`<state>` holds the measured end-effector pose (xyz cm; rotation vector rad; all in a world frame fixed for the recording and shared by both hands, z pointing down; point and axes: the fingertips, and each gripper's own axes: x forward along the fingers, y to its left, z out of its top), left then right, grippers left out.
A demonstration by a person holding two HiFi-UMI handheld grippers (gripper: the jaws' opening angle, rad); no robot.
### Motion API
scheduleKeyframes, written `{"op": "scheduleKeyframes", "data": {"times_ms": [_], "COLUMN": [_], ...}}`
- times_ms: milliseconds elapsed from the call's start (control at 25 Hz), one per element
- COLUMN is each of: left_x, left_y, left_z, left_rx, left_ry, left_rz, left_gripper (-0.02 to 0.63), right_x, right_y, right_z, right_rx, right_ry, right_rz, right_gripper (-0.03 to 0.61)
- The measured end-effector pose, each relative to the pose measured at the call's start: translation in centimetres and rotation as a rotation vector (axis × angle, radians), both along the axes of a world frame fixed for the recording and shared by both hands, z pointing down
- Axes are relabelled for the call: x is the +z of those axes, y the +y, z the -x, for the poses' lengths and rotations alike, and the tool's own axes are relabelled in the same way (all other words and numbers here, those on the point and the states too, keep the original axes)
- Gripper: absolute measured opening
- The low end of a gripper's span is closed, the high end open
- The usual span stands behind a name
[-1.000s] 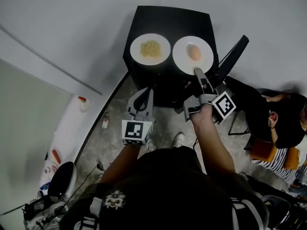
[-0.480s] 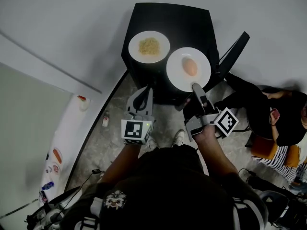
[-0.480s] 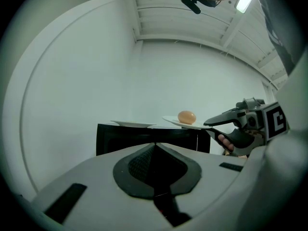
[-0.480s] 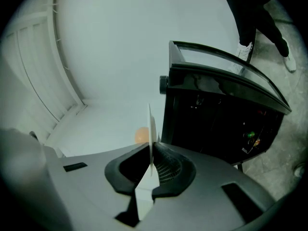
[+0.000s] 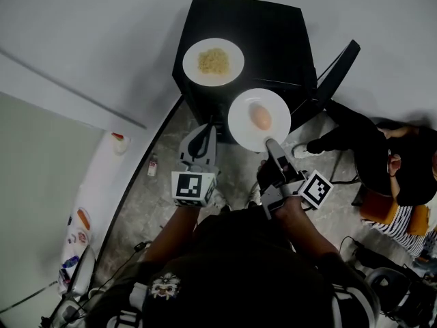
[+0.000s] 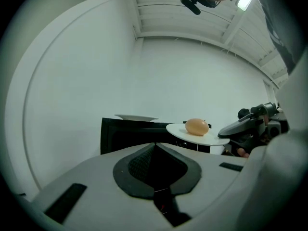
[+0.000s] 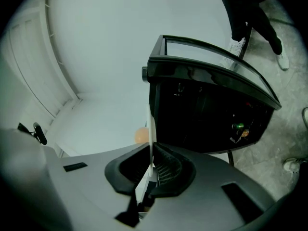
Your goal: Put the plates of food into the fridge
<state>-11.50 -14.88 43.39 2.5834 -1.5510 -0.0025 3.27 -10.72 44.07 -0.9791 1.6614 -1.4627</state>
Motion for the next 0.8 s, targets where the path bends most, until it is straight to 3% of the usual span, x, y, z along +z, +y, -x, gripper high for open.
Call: {"op": "scheduleKeyframes", "data": {"times_ms": [240,800], "left_x": [2.6,4.7], "left_y": [0.8,1.4], "left_z": [0.4,-0.4], "left_rx": [0.015,0.082], "left_ry": [-0.075,-0.061], "left_rz": [0.034,0.038], "left_gripper": [0.021,0.021], "right_x": [3.2,10.8], "right_y": [0.6,-2.5], "right_z": [-0.5,-1.3], "right_rx": [0.018,0.137], "right_ry": [0.0,0.048], "right_rz": [0.058,0.132], "right_gripper": [0.034,0.032]}}
